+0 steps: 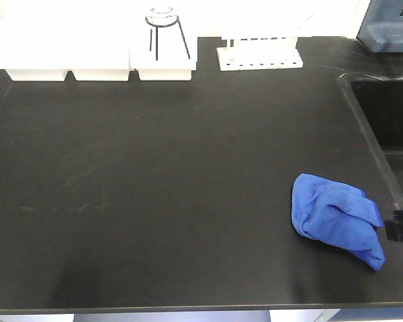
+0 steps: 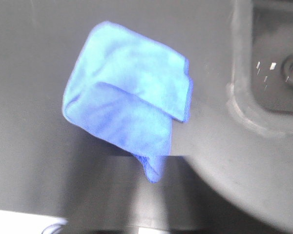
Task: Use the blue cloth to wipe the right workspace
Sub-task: 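Close the right gripper on the blue cloth, then lift the blue cloth off the counter with the right gripper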
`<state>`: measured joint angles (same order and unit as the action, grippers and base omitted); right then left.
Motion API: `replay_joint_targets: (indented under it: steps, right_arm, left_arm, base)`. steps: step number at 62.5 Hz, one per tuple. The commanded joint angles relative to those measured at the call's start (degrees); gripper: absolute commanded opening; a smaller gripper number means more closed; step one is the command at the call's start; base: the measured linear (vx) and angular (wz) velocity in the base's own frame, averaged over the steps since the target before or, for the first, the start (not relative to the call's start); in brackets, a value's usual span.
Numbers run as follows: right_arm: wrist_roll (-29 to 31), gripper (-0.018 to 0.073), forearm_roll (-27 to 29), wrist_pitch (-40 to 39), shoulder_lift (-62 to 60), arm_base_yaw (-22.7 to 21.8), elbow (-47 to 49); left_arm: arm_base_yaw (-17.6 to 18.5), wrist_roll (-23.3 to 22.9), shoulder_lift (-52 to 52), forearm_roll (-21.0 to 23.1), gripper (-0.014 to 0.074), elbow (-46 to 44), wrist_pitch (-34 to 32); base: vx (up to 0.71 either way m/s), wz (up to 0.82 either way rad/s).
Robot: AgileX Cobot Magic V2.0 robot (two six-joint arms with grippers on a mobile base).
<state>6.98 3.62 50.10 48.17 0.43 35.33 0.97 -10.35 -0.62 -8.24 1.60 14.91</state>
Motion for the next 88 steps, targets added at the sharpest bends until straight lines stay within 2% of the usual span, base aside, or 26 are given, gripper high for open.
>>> replay_joint_targets:
  steps: [1, 8, 13, 25, 32, 49, 58, 62, 65, 68, 72, 88]
  right_arm:
    - [0.9, 0.0521, 1.4, -4.8, 1.2, -0.3, 1.8]
    - [2.6, 0.0671, 4.6, -7.8, 3.5, -0.3, 1.8]
    - [5.0, 0.0707, 7.7, -10.6, 6.6, -0.3, 1.8]
    - [14.0, 0.0664, 15.7, -17.0, 17.1, -0.3, 1.8]
    - [17.7, 0.0621, 18.2, -21.6, 24.0, -0.3, 1.8]
    - [19.9, 0.0582, 19.7, -29.2, 38.4, -0.3, 1.8]
    - [20.3, 0.0576, 19.9, -30.2, 43.5, -0.3, 1.9]
    - [20.3, 0.0511, 20.5, -30.3, 44.4, -0.3, 2.2]
    - [20.3, 0.0392, 21.0, -29.7, 44.2, -0.3, 2.8]
    - [20.3, 0.0251, 21.2, -28.6, 43.5, -0.3, 3.6]
    - [20.4, 0.0001, 21.2, -26.2, 41.6, -0.3, 4.5]
    - [19.9, -0.0004, 24.2, -19.1, 27.1, -0.3, 5.6]
  left_arm:
    - [0.3, -0.5, -0.8, -0.1, -0.0006, 1.7, -4.6]
    - [0.3, -0.5, -0.8, -0.1, -0.0006, 1.7, -4.6]
    - [0.3, -0.5, -0.8, -0.1, -0.0006, 1.7, -4.6]
    - [0.3, -0.5, -0.8, -0.1, -0.0006, 1.7, -4.6]
    - [0.3, -0.5, -0.8, -0.1, -0.0006, 1.7, -4.6]
    - [0.3, -0.5, -0.8, -0.1, -0.0006, 1.7, -4.6]
    - [0.3, -0.5, -0.8, -0.1, -0.0006, 1.7, -4.6]
    - [0.3, -0.5, -0.8, -0.1, -0.0006, 1.7, -4.6]
    - [0.3, -0.5, -0.8, -0.1, -0.0006, 1.7, -4.6]
    - [0.3, -0.5, -0.8, -0.1, -0.0006, 1.7, -4.6]
    - [0.3, -0.5, -0.8, -0.1, -0.0006, 1.7, -4.6]
    - [0.3, -0.5, -0.8, -0.1, -0.0006, 1.7, -4.7]
  base:
    - [0.00, 0.00]
    - [0.00, 0.00]
    - [0.00, 0.00]
    - [0.00, 0.00]
    - [0.00, 0.00]
    - [0.00, 0.00]
    - [0.00, 0.00]
    - [0.00, 0.00]
    - [0.00, 0.00]
    - [0.00, 0.00]
    - [0.00, 0.00]
    - [0.00, 0.00]
